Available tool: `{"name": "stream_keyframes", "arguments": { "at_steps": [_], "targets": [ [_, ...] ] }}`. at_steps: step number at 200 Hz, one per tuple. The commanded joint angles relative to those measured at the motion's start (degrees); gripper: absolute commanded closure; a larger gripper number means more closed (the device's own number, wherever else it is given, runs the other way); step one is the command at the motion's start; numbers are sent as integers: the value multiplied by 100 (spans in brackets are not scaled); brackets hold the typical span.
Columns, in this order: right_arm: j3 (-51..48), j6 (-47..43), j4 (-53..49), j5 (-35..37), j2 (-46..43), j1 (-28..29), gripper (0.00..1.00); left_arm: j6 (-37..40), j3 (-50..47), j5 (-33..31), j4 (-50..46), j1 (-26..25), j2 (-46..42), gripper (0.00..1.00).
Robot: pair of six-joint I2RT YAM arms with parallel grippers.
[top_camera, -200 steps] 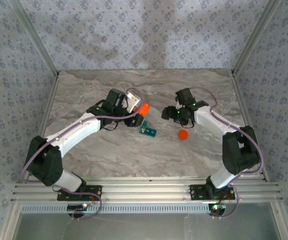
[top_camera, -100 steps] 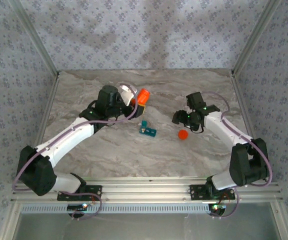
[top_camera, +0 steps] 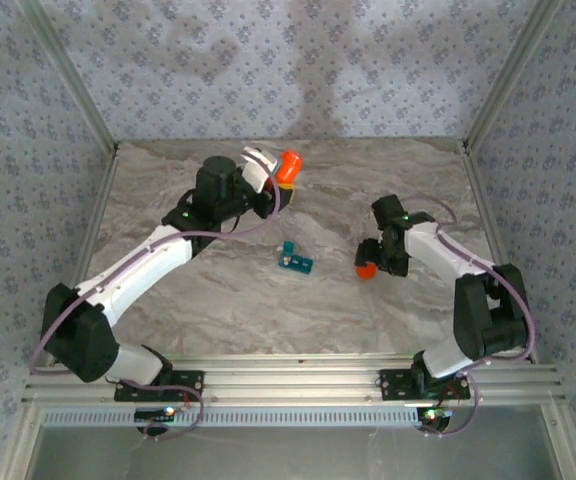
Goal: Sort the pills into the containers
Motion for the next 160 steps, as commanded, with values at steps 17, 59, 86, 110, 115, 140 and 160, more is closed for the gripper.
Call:
{"name": "stream_keyframes", "arguments": {
  "at_steps": [17, 59, 86, 110, 115, 140, 160],
  "targets": [
    [400, -263, -85, 47, 547, 115, 24, 290, 412, -52, 163, -33, 187, 100],
    [626, -339, -118, 170, 997, 314, 24, 274, 521, 2, 115, 39, 267, 100],
    [646, -346, -124, 244, 1134, 392, 26, 252, 477, 50, 150, 76, 258, 100],
    [620, -346, -122, 277, 1188, 432, 27, 210, 429, 86, 154, 118, 235, 100],
    [611, -340, -115, 277, 1193, 430, 28, 210, 418, 91, 161, 122, 231, 100],
    [602, -348, -78, 276, 1227, 443, 30, 173, 369, 117, 181, 144, 196, 100],
    [624, -342, -69, 246, 1296, 443, 32, 145, 346, 131, 155, 155, 186, 100]
  ]
}}
